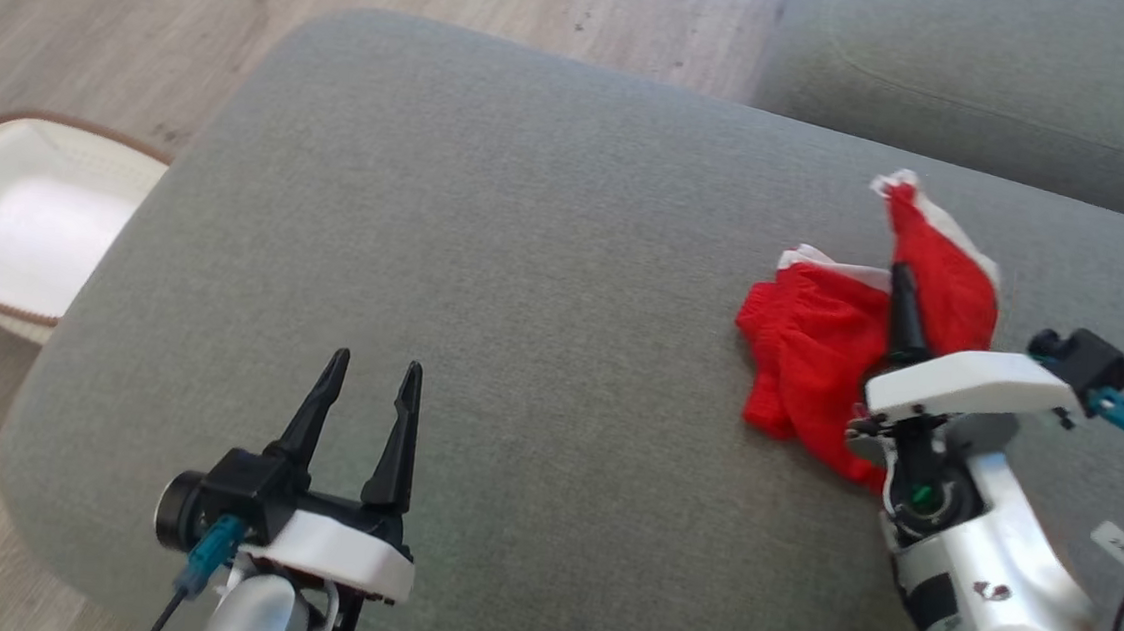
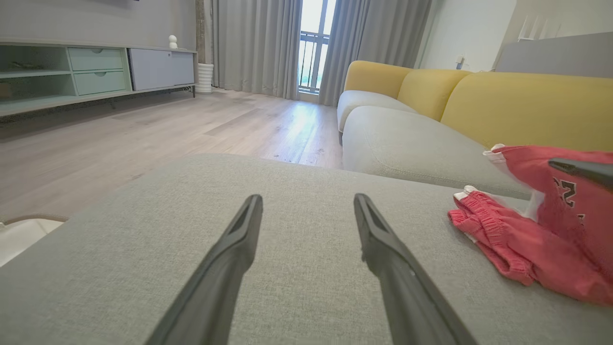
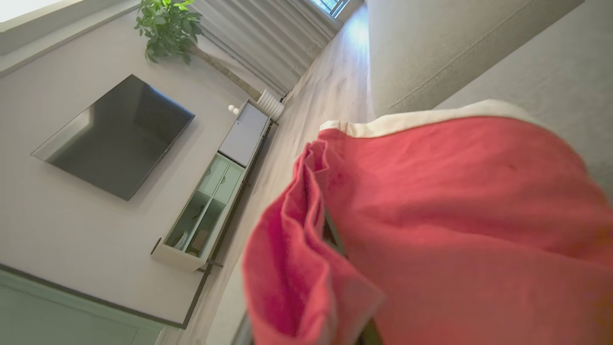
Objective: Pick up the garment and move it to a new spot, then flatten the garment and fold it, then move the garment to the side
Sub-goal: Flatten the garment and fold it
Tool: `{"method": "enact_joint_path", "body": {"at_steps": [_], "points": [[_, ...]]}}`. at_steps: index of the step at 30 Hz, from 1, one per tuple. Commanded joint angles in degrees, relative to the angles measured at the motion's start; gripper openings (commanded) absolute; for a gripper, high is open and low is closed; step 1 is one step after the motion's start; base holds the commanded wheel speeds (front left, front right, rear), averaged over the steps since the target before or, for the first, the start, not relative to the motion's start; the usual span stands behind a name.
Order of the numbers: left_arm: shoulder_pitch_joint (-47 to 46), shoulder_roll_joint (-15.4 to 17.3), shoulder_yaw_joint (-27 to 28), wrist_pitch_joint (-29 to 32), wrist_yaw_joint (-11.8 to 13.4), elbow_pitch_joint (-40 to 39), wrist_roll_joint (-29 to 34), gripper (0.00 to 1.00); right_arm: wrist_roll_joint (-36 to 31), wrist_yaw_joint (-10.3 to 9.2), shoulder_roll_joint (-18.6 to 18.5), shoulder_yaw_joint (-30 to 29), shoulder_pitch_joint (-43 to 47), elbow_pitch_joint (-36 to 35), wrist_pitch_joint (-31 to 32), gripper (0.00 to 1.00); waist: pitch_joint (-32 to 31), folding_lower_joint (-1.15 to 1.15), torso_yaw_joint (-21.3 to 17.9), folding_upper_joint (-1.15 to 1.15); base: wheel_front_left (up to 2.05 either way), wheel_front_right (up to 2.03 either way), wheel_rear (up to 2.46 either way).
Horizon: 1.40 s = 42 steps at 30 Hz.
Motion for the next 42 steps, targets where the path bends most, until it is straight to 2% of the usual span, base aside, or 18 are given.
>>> {"method": "enact_joint_path", "body": {"at_steps": [1, 10, 11, 12, 13, 20, 27, 30, 36, 40, 42], "points": [[-0.99, 0.48, 1.83, -0.46, -0.38, -1.46, 0.72, 1.0, 0.7, 0.44, 0.47, 2.29, -2.0, -2.05, -0.9, 0.0, 0.08, 0.0, 0.77, 0.0, 0.0, 0.0, 0.0], [-0.65, 0.46, 1.84, -0.46, -0.42, -1.25, 0.65, 1.0, 1.29, 0.44, 0.48, 8.03, -2.49, 3.61, -1.9, 0.0, 0.23, 0.0, 3.45, 0.0, 0.0, 0.0, 0.0], [-0.62, 0.46, 1.86, -0.46, -0.43, -1.23, 0.65, 1.0, 1.26, 0.44, 0.48, 8.72, -2.5, 4.23, -1.83, 0.09, 0.23, 0.0, 3.6, 0.0, 0.0, 0.0, 0.0], [-0.59, 0.46, 1.86, -0.46, -0.43, -1.22, 0.65, 1.0, 1.06, 0.44, 0.48, 9.53, -2.48, 4.77, -1.86, 0.88, 0.22, 0.0, 3.74, 0.0, 0.0, 0.0, 0.0], [-0.56, 0.45, 1.87, -0.46, -0.43, -1.21, 0.65, 1.0, 1.24, 0.44, 0.48, 10.44, -2.35, 5.26, -1.42, 1.0, 0.24, 0.0, 3.85, 0.0, 0.0, 0.0, 0.0], [-0.16, 0.44, 2.11, -0.46, -0.29, -1.17, 0.61, 1.0, -0.91, 0.44, 0.48, 18.65, -1.23, 7.26, 1.38, 1.0, -0.18, 0.0, 3.53, 0.0, 0.0, 0.0, 0.0], [0.07, 0.43, 2.73, -0.46, -0.12, -1.95, 0.33, 1.0, -1.46, 0.44, 0.48, 23.63, -0.96, 5.19, 2.55, 1.0, -0.89, 0.0, 0.24, 0.0, 0.0, 0.0, 0.0], [-0.26, 0.43, 3.41, -0.46, -0.1, -3.37, -0.47, 1.0, -2.83, 0.44, -0.18, 22.19, -1.91, 4.17, 0.35, 1.0, -1.3, 0.0, -1.89, 0.0, 0.0, 0.0, 0.0], [-0.96, 0.41, 4.54, -0.46, 0.67, -8.0, -2.3, 1.0, -9.97, 0.44, -5.37, 16.67, -3.32, 2.44, -6.25, 1.0, -1.88, 0.0, -6.43, 0.0, 0.0, 0.0, 0.0], [-1.2, 0.41, 4.97, -0.46, 1.28, -11.1, -3.11, 1.0, -19.96, 0.44, -8.93, 11.52, -2.81, 0.38, -8.03, 1.0, -1.54, 0.0, -9.19, 0.0, 0.0, 0.0, 0.0], [-1.18, 0.41, 5.11, -0.46, 1.65, -12.08, -3.09, 1.0, -25.44, 0.44, -9.37, 7.45, -1.48, -2.01, -8.25, 1.0, -1.33, 0.0, -10.31, 0.0, 0.0, 0.0, 0.0]]}}
